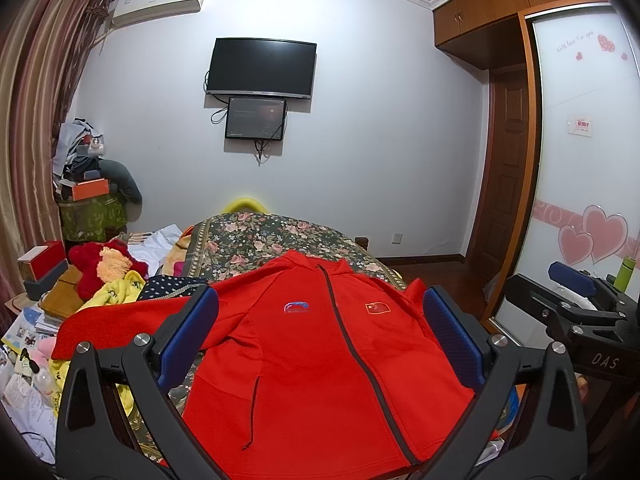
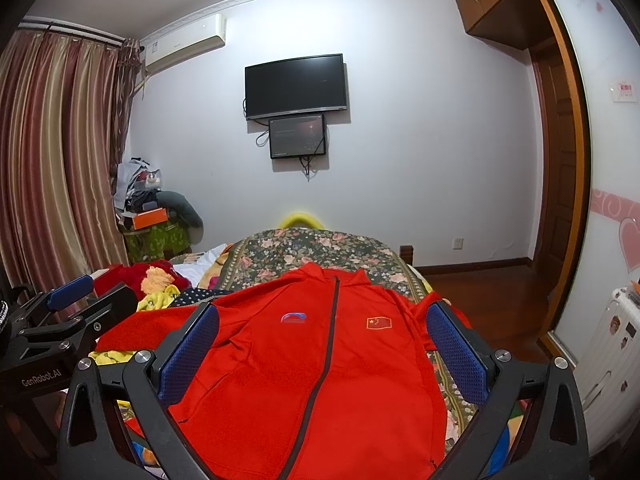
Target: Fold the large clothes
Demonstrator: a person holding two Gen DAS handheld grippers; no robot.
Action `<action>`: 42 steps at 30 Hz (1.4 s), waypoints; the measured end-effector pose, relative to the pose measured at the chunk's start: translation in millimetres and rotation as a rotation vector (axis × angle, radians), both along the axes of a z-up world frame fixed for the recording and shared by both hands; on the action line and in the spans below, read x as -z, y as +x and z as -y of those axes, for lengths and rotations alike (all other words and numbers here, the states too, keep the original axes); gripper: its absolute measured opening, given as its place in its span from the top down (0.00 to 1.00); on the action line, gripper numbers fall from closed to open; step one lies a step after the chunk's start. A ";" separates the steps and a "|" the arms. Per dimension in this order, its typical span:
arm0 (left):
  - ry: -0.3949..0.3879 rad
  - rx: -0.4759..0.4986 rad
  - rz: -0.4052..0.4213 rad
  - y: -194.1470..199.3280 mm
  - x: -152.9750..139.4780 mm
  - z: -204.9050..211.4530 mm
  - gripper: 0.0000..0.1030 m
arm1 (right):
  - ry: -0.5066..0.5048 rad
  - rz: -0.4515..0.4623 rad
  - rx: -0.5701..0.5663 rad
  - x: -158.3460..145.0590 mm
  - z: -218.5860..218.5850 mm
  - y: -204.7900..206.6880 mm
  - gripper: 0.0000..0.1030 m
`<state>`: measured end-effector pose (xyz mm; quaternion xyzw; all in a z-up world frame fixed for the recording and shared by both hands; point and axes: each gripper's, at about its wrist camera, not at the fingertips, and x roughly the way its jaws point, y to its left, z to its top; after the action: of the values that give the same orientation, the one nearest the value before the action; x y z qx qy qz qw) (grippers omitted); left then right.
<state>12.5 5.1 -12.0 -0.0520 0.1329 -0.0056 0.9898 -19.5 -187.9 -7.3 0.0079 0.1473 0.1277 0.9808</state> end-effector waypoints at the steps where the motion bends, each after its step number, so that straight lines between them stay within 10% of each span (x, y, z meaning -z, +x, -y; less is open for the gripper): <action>1: 0.000 -0.001 -0.001 0.3 -0.3 0.2 0.00 | 0.000 0.000 0.000 -0.1 0.2 -0.1 0.00; 26: -0.001 -0.016 -0.013 12.2 1.7 -13.9 0.00 | -0.015 -0.025 -0.006 0.2 -17.3 14.1 0.00; 42: -0.076 -0.184 -0.086 84.2 42.3 -117.0 0.00 | -0.073 -0.125 -0.048 26.5 -89.4 132.4 0.00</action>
<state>96.7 122.0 -54.2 -0.1017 0.1696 0.0825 0.9768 113.0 -98.4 -33.8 -0.0234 0.2132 0.1449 0.9659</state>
